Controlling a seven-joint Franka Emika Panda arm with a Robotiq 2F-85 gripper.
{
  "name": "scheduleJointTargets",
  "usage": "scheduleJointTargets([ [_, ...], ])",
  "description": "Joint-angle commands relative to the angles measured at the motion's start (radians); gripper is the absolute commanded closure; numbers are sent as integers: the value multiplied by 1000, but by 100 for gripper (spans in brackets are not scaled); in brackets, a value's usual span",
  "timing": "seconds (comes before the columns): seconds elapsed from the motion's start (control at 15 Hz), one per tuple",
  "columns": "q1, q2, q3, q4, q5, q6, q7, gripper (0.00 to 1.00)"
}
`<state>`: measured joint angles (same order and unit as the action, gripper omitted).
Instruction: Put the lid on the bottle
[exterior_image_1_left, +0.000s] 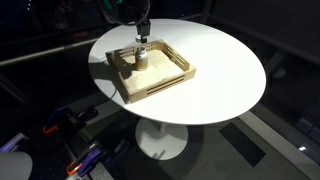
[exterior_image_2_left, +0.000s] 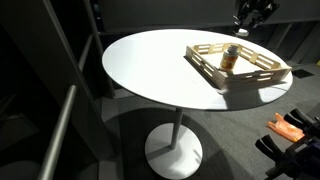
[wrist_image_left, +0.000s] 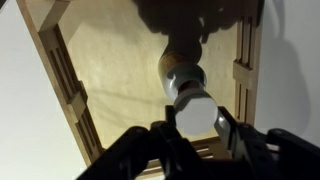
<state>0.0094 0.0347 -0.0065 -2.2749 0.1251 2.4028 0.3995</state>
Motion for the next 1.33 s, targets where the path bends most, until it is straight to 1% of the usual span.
scheduleJointTargets([
  [0.0,-3,1,-1,-20,-7,16,-2,81],
  [0.6,0,43,1,-11,14,69,-25,81],
  [1.27,4,75,11,4,32,71,-45,81],
])
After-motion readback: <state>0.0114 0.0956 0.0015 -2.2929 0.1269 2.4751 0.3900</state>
